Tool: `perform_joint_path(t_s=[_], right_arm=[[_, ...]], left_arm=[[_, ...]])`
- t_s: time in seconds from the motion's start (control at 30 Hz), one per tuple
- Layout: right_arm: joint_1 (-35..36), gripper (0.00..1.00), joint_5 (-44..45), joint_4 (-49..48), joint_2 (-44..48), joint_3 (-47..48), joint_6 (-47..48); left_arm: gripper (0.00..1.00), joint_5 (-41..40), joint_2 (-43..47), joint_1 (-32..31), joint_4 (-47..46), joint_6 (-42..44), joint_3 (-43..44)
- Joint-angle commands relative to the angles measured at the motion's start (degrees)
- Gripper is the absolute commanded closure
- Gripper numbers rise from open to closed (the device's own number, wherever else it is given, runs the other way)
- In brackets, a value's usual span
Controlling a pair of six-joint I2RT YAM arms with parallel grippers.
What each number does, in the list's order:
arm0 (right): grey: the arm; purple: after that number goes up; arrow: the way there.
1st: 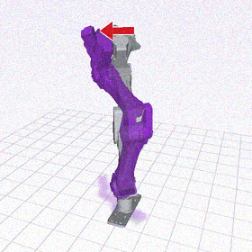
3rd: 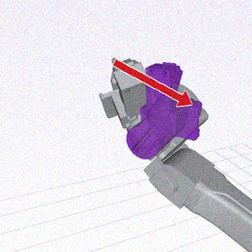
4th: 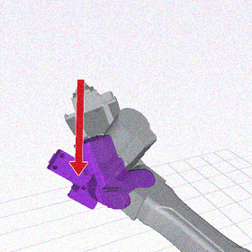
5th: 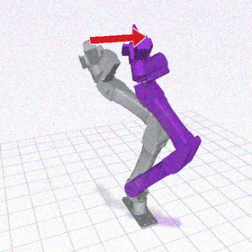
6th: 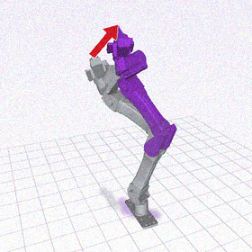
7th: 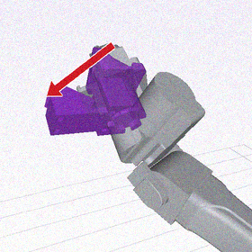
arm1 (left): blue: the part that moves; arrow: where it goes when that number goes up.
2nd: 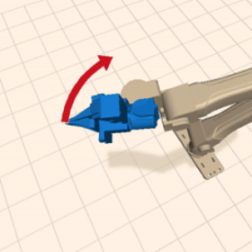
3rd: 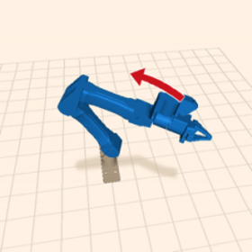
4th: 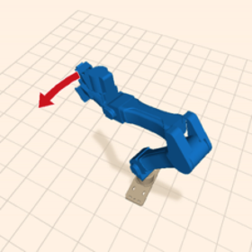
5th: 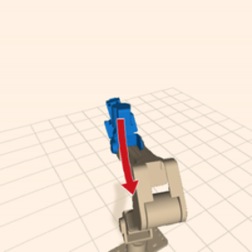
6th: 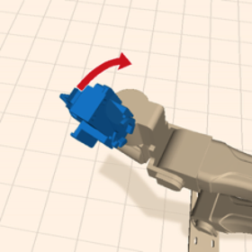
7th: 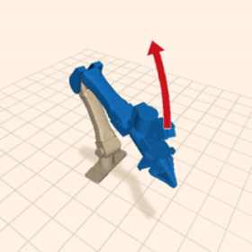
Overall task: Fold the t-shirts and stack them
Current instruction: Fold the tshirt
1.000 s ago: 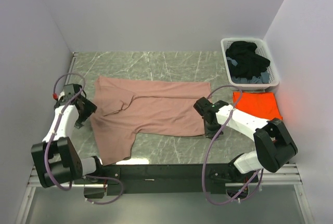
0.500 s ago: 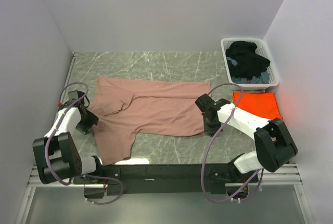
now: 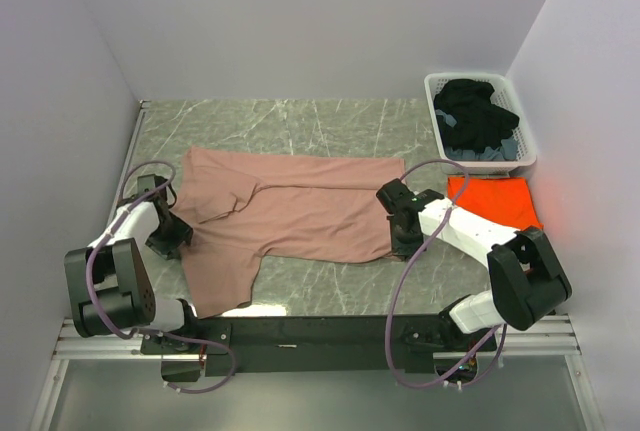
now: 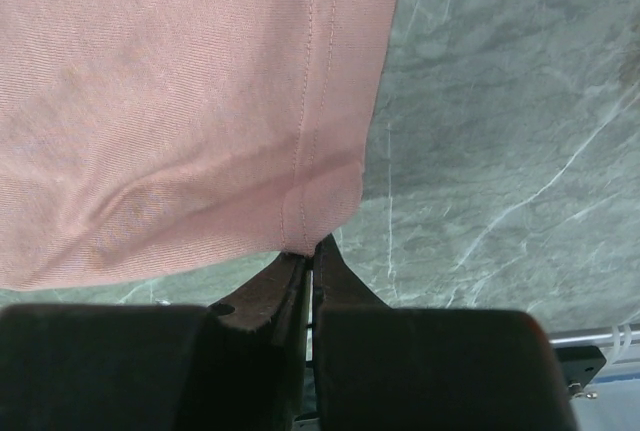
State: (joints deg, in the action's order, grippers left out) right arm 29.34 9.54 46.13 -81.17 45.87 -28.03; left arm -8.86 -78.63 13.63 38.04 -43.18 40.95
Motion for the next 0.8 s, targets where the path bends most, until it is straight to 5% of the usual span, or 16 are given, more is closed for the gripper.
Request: perform_joint_path(t_s=[0.0, 0.27, 0.6, 0.77], right_arm=[[-0.34, 1.00, 0.21, -1.30, -0.66, 0.28, 0.61], [-0.43, 1.00, -0.40, -1.92, -0.13, 0.01, 0.96], [-1.74, 1.00, -0.57, -2.80, 0.57, -0.87, 0.96], [-4.20, 1.00, -1.28, -2.97, 2.24, -1.48, 1.22]], left_arm=[[0.45, -1.94, 0.32, -1.32, 1.33, -0.85, 1.93], [0.46, -6.78, -1.78, -4.05, 3.88, -3.23, 4.31], [0.76, -8.71, -5.83, -4.58, 3.79, -4.54, 3.70], [0.78, -9.86, -3.02, 1.21, 4.24, -3.84, 4.23]])
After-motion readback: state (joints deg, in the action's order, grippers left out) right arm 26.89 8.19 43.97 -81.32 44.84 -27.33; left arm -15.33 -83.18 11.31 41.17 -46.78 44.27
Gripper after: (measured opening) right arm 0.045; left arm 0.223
